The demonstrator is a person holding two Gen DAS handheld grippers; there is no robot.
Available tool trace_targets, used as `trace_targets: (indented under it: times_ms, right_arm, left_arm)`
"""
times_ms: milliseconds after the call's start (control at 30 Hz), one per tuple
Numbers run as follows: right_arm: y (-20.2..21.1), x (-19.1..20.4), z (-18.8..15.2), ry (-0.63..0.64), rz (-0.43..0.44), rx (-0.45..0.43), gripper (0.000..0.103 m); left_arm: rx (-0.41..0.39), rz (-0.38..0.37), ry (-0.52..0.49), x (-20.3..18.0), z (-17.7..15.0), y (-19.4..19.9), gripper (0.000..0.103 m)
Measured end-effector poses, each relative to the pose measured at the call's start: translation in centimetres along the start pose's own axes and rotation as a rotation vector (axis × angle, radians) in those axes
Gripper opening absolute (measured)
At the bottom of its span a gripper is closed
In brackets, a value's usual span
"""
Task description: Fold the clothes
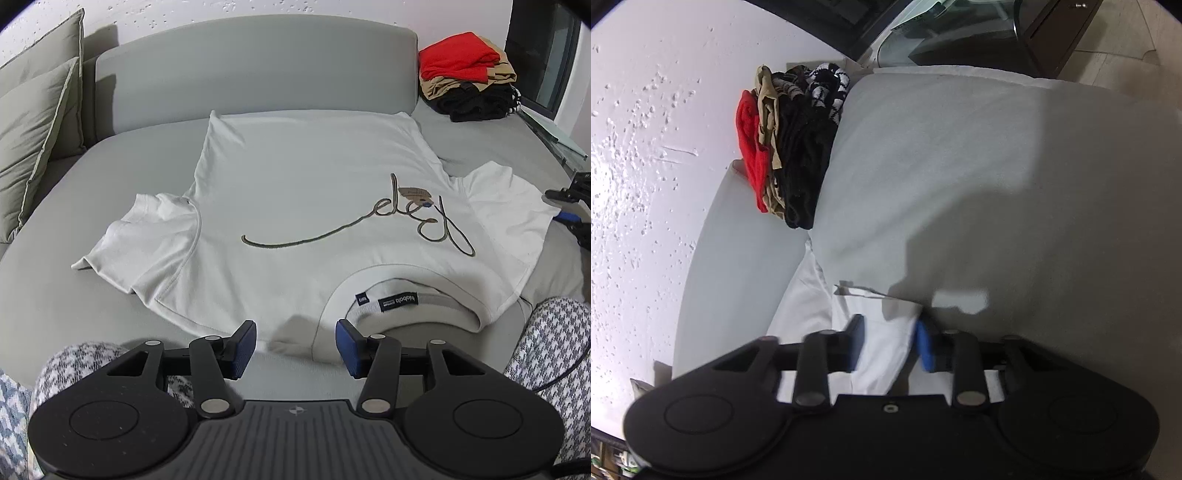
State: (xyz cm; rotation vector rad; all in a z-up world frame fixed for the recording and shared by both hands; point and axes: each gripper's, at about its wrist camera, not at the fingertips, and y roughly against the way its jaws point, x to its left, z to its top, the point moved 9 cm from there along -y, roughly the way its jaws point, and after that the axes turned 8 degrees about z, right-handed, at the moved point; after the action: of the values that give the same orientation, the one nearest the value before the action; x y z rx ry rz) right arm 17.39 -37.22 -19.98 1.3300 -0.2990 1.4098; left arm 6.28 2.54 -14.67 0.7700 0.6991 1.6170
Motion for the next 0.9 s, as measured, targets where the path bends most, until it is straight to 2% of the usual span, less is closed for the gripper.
trace_targets:
  times_ms: [67, 233, 367, 533, 633, 733, 767, 833, 867, 900]
  right_arm:
    - [-0.1, -0.1, 0.0, 0.017, -0.020, 0.001, 0.004]
    - [0.4, 1.1, 0.1, 0.089, -0.050, -0.047, 0.003]
    - [0.5, 5.2, -0.8, 0.278, -0.058, -0.062, 0.003]
    - [-0.5, 11.7, -4.8, 0.586, -0.035, -0.024, 0.003]
    - [-1.9, 14.6, -9.4, 0.812, -0.018, 0.057, 0.003]
    - [-3.6, 14.8, -14.7, 0.989, -0.013, 0.193, 0.003]
    - [-4.1, 14.1, -16.1, 1.016, -0.022, 0.254, 0.005]
    - [-4.9, 12.9, -18.6, 1.054, -0.037, 0.363, 0.014]
    - [-4.7, 12.3, -19.0, 1.043, -0.036, 0.386, 0.022]
    - [-4.4, 11.9, -19.0, 1.022, -0.031, 0.397, 0.026]
  left_arm:
    - [0.001, -0.002, 0.007, 0.2, -0.2, 0.0, 0.049]
    - [0.002, -0.013, 0.037, 0.8, -0.5, -0.1, 0.049]
    - [-0.001, -0.026, 0.051, 0.9, -0.6, -0.2, 0.049]
    - [-0.004, -0.033, 0.069, 1.4, -0.9, -0.2, 0.049]
    - [0.002, -0.032, 0.085, 1.9, -1.1, -0.4, 0.049]
    - [0.009, -0.024, 0.091, 2.2, -1.3, -0.6, 0.049]
    - [0.011, -0.022, 0.090, 2.3, -1.4, -0.6, 0.049]
    - [0.012, -0.021, 0.088, 2.3, -1.5, -0.6, 0.049]
    - [0.011, -0.018, 0.086, 2.3, -1.5, -0.6, 0.049]
    - [0.010, -0.014, 0.083, 2.4, -1.6, -0.6, 0.049]
